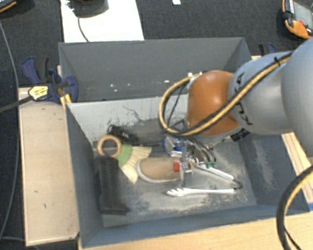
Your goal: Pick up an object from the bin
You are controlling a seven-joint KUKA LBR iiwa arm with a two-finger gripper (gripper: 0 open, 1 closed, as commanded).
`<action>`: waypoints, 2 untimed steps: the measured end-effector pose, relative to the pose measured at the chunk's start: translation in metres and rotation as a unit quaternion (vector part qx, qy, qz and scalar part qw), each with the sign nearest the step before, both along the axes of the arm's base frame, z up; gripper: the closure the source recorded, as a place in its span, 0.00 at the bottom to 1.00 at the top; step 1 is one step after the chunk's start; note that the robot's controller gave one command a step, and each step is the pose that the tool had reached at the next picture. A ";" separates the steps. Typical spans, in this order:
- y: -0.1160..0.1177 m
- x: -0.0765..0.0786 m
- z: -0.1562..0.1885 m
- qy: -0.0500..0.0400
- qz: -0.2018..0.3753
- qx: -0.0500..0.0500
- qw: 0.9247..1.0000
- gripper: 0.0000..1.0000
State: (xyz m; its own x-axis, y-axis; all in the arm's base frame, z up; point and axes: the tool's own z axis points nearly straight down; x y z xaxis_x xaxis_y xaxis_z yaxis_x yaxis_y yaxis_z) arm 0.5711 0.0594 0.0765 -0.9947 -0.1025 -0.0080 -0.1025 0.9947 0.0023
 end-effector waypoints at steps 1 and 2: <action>0.031 -0.014 -0.006 0.001 -0.098 0.001 0.995 1.00; 0.031 -0.014 -0.006 0.001 -0.098 0.001 0.995 1.00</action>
Offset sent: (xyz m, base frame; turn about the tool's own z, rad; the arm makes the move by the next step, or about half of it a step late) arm 0.0000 0.0000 0.0000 0.0000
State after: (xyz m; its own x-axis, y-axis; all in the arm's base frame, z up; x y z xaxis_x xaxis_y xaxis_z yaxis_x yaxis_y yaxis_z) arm 0.5570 0.0908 0.0702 -0.9956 0.0937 -0.0064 0.0937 0.9956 0.0048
